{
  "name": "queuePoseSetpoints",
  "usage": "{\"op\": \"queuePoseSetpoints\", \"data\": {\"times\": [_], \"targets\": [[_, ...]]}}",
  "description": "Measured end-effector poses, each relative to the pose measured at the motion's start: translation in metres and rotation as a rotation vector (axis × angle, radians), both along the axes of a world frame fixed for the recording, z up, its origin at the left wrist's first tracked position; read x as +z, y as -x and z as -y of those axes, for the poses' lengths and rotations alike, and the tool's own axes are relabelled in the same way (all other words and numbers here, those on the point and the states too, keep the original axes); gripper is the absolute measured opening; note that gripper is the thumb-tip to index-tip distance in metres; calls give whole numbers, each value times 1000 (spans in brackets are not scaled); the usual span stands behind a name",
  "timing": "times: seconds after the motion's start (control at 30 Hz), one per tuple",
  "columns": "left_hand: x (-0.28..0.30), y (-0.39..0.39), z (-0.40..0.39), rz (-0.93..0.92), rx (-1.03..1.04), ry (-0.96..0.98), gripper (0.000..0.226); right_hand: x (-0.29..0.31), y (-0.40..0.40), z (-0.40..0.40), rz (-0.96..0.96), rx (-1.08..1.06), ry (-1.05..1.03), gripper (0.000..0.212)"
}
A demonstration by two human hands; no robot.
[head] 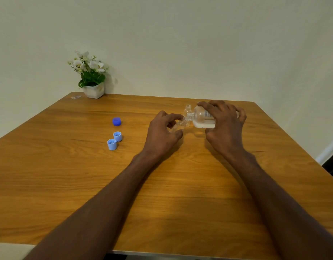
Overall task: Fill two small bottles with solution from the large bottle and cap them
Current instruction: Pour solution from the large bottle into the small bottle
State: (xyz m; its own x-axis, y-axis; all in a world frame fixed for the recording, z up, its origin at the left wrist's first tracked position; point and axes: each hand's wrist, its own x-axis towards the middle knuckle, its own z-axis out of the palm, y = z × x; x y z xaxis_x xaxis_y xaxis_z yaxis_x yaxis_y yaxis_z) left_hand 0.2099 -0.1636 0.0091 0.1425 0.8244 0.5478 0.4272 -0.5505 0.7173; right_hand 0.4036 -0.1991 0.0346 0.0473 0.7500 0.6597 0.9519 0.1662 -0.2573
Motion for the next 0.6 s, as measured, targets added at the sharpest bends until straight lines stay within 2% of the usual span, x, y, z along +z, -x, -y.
{"op": "queuePoseSetpoints", "data": {"times": [0.6], "targets": [[-1, 0, -1, -7, 5, -6, 47, -2, -2, -3, 20, -12, 3, 90]]}}
